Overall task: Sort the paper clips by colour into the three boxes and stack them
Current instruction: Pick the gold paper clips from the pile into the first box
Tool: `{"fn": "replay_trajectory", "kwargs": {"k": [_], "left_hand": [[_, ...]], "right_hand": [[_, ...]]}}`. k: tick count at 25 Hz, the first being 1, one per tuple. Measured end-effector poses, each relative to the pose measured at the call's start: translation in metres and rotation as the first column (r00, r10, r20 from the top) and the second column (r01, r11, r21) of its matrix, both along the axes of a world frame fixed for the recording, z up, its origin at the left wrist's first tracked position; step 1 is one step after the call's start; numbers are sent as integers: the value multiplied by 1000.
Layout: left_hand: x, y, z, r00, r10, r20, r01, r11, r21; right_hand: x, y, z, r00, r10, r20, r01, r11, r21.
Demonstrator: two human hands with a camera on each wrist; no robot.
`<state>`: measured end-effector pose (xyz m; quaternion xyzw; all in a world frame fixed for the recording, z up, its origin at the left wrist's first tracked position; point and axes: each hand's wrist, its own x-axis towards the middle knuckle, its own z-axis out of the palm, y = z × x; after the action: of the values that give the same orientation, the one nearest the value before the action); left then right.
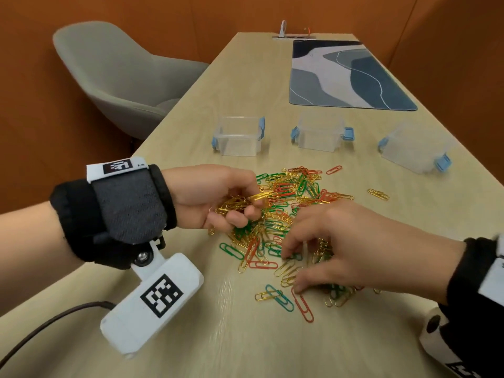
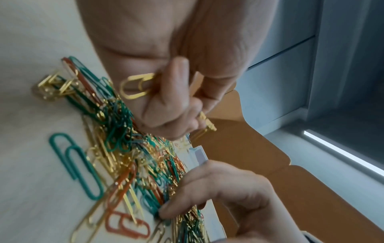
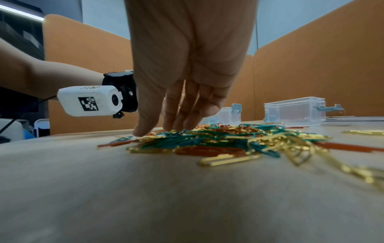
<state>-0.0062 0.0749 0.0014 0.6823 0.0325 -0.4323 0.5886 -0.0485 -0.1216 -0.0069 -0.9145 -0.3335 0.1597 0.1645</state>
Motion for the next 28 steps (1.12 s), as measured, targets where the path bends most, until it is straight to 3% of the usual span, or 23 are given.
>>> {"fn": "replay_trajectory", "kwargs": {"k": [4,10,15,19,22,28], "left_hand": [[-2,-2,-2,995,65,-75,-72,993,-91],[-6,-3,-4,998,59,9,-59,998,-9],[-8,-1,-2,997,66,33,-67,998,14],[-7,2,-4,995,85,51,-86,996,17],[-6,2,-4,994,103,37,-103,995,7],[-7,-2,-5,996,91,14,-91,996,5]], "right_hand": [[2,-1,-5,1000,5,13,-6,1000,16],[-3,-2,-6,999,33,41,-30,998,-60],[1,-3,0,997,-63,49,58,994,88],[2,-1,-4,1000,-13,12,11,991,133],[3,2,-9,1000,19,-18,-18,997,80],[-2,6,-6,989,115,97,-105,989,-105]]}}
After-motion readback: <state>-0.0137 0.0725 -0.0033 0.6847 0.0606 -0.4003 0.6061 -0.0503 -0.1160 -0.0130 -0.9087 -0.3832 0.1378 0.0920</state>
